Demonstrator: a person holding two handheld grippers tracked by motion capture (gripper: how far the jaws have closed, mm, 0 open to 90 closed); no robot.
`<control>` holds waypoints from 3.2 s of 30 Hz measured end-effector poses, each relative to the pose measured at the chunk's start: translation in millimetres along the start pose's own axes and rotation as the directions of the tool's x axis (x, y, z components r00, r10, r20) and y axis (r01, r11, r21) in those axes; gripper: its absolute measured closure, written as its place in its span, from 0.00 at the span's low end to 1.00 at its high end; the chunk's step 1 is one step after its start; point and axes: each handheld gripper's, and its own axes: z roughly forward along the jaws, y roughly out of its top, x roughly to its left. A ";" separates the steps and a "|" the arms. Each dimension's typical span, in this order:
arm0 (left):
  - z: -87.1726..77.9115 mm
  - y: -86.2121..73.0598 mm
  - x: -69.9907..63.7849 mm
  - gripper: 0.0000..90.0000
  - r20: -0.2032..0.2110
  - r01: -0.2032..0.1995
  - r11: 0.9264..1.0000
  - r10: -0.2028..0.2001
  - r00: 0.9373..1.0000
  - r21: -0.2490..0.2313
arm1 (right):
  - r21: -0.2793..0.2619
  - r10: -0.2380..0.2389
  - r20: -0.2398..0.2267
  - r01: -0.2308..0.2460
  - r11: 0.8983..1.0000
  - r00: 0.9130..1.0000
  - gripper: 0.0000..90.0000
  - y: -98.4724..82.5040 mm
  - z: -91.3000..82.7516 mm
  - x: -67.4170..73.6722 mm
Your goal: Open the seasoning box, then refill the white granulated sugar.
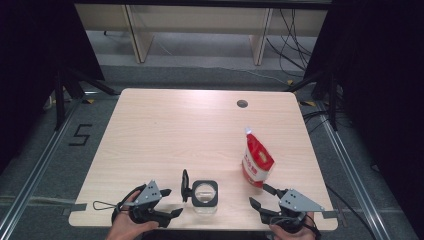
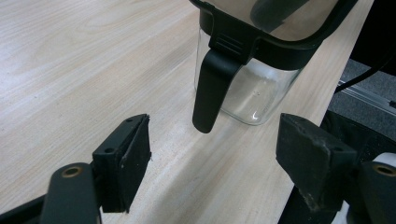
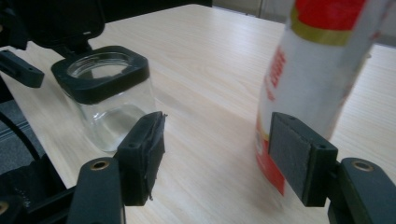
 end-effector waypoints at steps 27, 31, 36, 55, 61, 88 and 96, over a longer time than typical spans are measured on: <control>1.4 -1.2 -2.6 0.27 -0.009 0.011 1.000 -0.011 1.000 0.000 | 0.009 0.034 0.203 -0.036 0.999 0.979 0.18 -4.5 14.4 -25.8; 1.5 -0.6 -1.2 0.27 -0.006 -0.017 1.000 0.017 1.000 -0.001 | 0.010 0.007 0.194 -0.009 1.000 0.981 0.18 -5.3 23.6 -30.2; 2.0 -1.6 -1.2 0.27 -0.023 -0.006 1.000 0.006 1.000 0.021 | 0.011 0.005 0.177 -0.007 1.000 0.984 0.18 -4.1 36.1 -29.8; 0.9 -0.7 -1.5 0.28 -0.009 -0.009 1.000 0.009 1.000 0.007 | -0.068 0.005 0.221 0.010 0.998 0.975 0.24 -1.4 72.3 -40.0; 1.0 -0.9 -1.4 0.28 -0.010 -0.001 1.000 0.001 1.000 0.002 | -0.076 0.011 0.234 0.007 0.997 0.972 0.25 -1.2 74.8 -39.4; 0.3 0.0 -0.6 0.28 0.002 -0.025 1.000 0.025 1.000 0.001 | -0.156 0.054 0.265 -0.013 0.988 0.963 0.30 -3.9 85.6 -45.3; 0.6 -0.1 -1.6 0.28 0.003 -0.008 1.000 0.008 1.000 -0.004 | -0.157 0.052 0.274 -0.009 0.988 0.960 0.32 -5.6 90.7 -46.6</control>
